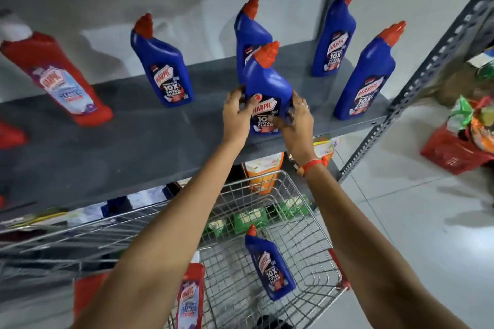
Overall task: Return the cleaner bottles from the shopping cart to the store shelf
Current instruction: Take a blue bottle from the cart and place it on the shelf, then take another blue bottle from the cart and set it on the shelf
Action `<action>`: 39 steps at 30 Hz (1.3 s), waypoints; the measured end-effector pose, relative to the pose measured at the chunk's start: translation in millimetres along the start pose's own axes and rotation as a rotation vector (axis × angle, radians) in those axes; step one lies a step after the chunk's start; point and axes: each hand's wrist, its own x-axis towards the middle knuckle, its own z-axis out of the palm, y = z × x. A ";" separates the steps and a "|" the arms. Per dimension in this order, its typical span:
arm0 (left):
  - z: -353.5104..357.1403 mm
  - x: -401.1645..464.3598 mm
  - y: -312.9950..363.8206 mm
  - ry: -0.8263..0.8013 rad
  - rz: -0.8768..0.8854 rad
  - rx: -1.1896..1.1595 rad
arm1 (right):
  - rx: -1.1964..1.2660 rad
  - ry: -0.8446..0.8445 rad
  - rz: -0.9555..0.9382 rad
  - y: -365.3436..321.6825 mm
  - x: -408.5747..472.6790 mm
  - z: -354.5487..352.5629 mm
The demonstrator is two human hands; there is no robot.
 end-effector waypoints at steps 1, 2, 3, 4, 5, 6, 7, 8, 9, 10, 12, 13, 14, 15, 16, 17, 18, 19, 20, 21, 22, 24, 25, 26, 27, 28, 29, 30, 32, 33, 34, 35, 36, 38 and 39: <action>1.6 0.1 -1.8 0.010 -0.001 0.005 | 0.012 -0.001 0.005 2.6 0.3 0.7; 2.3 -0.4 -3.3 0.022 0.001 0.006 | 0.019 -0.003 0.007 3.5 0.5 1.1; 2.2 -1.6 -5.0 0.033 0.006 -0.002 | 0.025 -0.004 0.006 4.5 0.4 1.7; 2.0 -2.3 -6.2 0.040 0.010 -0.014 | 0.029 -0.003 0.004 4.5 0.4 2.1; 1.7 -3.5 -8.4 0.047 0.013 -0.022 | 0.037 0.000 0.000 6.0 -0.4 3.4; 1.3 -5.6 -9.8 0.055 0.023 -0.032 | 0.049 0.010 -0.009 7.2 -3.3 4.9; 0.5 -8.9 -11.3 0.070 0.042 -0.045 | 0.072 0.031 -0.018 9.4 -8.1 6.6; -0.3 -14.2 -14.2 0.092 0.064 -0.058 | 0.108 0.063 -0.016 12.9 -16.3 8.9; -2.2 -20.8 -19.8 0.125 0.086 -0.070 | 0.157 0.106 -0.002 18.6 -27.0 12.3; -5.7 -31.7 -30.6 0.176 0.107 -0.074 | 0.190 0.145 0.013 28.1 -42.2 16.9; -15.6 -63.3 -58.3 0.289 0.154 -0.060 | 0.142 0.199 0.026 50.3 -80.0 25.2; -21.1 -81.7 -79.1 0.333 0.143 -0.045 | 0.090 0.182 0.046 65.7 -100.9 30.2; -26.0 -100.7 -103.2 0.367 0.097 -0.023 | 0.043 0.129 0.079 81.6 -121.4 35.5; -30.5 -118.7 -129.4 0.386 0.016 0.020 | 0.007 0.045 0.131 97.8 -139.7 41.1; -33.9 -136.8 -155.8 0.388 -0.094 0.082 | -0.032 -0.066 0.212 115.2 -157.4 46.8; -36.2 -151.2 -180.4 0.375 -0.232 0.124 | -0.067 -0.180 0.309 130.7 -171.0 51.4; -37.0 -165.3 -206.1 0.350 -0.399 0.134 | -0.106 -0.290 0.415 146.2 -184.1 55.4; -36.1 -176.7 -230.5 0.321 -0.581 0.131 | -0.152 -0.385 0.519 163.8 -195.0 59.9; -34.2 -186.2 -251.6 0.279 -0.770 0.130 | -0.206 -0.473 0.608 178.8 -205.2 62.6; -31.8 -195.1 -269.1 0.214 -0.958 0.124 | -0.267 -0.554 0.677 192.1 -214.0 65.2; -27.5 -203.4 -283.6 0.160 -1.115 0.088 | -0.321 -0.624 0.725 204.7 -222.6 68.4; -17.7 -221.0 -303.9 0.116 -1.288 0.002 | -0.372 -0.711 0.824 229.1 -239.4 73.9; -13.2 -227.7 -311.9 0.086 -1.322 -0.033 | -0.408 -0.727 0.870 239.0 -244.8 76.1; -7.4 -233.4 -317.0 0.045 -1.336 -0.061 | -0.452 -0.753 0.915 247.4 -249.4 77.9; -2.2 -237.3 -321.4 0.018 -1.342 -0.096 | -0.488 -0.775 0.951 255.0 -252.8 79.0; 2.1 -241.4 -325.6 0.002 -1.348 -0.135 | -0.507 -0.788 0.976 262.0 -257.7 79.9; 6.4 -241.8 -329.0 0.002 -1.350 -0.179 | -0.506 -0.790 0.988 267.4 -258.8 80.5; 9.5 -243.6 -332.2 0.009 -1.363 -0.213 | -0.501 -0.797 1.000 271.3 -260.4 80.3; 13.9 -243.7 -336.6 0.003 -1.382 -0.236 | -0.511 -0.827 1.003 276.6 -257.7 79.9; 14.8 -242.0 -338.1 -0.009 -1.380 -0.234 | -0.517 -0.840 1.000 277.5 -254.9 80.0; 14.7 -240.9 -339.0 -0.025 -1.377 -0.232 | -0.518 -0.849 0.998 277.8 -253.2 79.3; 13.8 -240.8 -339.0 -0.041 -1.371 -0.225 | -0.520 -0.855 0.997 277.4 -252.4 78.7; 11.8 -239.8 -336.8 -0.052 -1.367 -0.222 | -0.519 -0.866 0.993 275.2 -251.6 78.2; 5.2 -238.4 -331.3 -0.054 -1.355 -0.247 | -0.506 -0.890 0.971 267.5 -250.1 77.1; -0.1 -236.9 -325.4 -0.051 -1.337 -0.263 | -0.496 -0.892 0.944 260.5 -248.7 76.6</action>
